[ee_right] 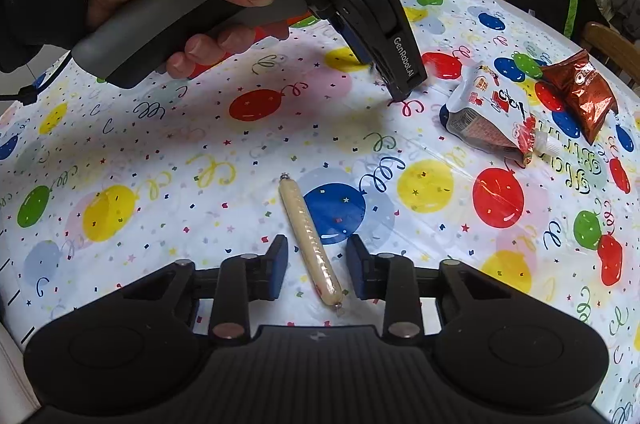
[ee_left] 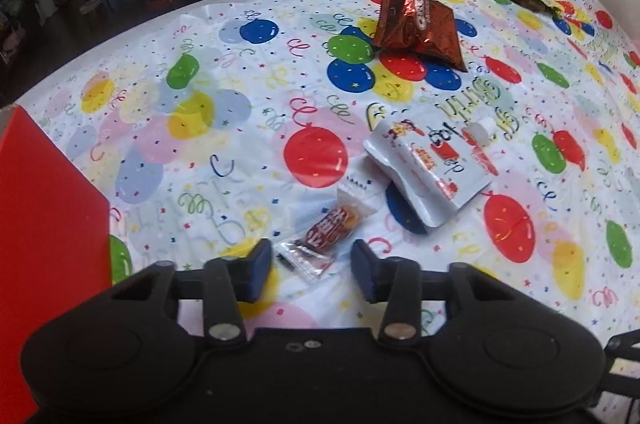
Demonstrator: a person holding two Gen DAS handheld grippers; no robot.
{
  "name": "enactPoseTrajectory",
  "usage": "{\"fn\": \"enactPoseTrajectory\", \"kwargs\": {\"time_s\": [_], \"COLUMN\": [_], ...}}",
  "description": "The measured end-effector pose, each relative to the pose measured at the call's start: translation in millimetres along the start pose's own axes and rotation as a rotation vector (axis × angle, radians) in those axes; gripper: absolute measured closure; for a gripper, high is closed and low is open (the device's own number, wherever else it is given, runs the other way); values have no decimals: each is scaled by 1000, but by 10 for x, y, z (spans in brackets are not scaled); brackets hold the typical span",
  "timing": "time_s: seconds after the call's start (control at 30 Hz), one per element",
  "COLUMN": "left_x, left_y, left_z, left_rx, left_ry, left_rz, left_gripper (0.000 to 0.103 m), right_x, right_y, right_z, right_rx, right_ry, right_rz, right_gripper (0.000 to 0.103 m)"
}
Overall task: Organize snacks
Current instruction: 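Grasp the tan stick snack with the right tool while the left tool grasps the brown candy bar, then carry the stick snack and candy bar over the shoebox with both tools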
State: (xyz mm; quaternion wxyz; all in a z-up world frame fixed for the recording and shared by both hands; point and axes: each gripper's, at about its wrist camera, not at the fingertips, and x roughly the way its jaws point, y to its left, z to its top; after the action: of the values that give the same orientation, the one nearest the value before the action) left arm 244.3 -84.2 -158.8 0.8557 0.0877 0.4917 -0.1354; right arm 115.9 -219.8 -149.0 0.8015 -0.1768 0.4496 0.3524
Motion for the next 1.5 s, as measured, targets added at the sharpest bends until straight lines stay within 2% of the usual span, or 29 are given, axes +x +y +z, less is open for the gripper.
{"fn": "enactPoseTrajectory", "kwargs": {"time_s": [0.07, 0.27, 0.57, 0.8, 1.03, 1.27, 1.37, 1.5], "left_x": [-9, -48, -249, -573, -893, -1081, -1148, -1201], "left_y": [-27, -37, -27, -2, 41, 119, 159, 206], "left_z": [1, -33, -218, -367, -530, -682, -713, -763], "left_rx": [1, -21, -81, -133, -155, -165, -167, -174], "left_ry": [0, -9, -8, -25, -59, -80, -91, -96], "left_rz": [-7, -7, -25, -47, -65, -72, -74, -76], "left_gripper": [75, 78, 78, 78, 78, 78, 78, 78], "right_x": [-1, -38, -263, -470, -565, -632, -665, -510], "right_y": [10, -22, -284, -360, -270, -219, -195, -122], "right_z": [2, -37, -88, -82, -81, -75, 8, 3], "right_rx": [0, 58, 251, 335, 312, 339, 311, 282], "right_ry": [0, -10, -52, -80, -74, -74, -79, -17], "right_rz": [-5, -26, -37, -55, -82, -68, -57, -43], "right_gripper": [81, 91, 92, 92, 92, 94, 94, 94]}}
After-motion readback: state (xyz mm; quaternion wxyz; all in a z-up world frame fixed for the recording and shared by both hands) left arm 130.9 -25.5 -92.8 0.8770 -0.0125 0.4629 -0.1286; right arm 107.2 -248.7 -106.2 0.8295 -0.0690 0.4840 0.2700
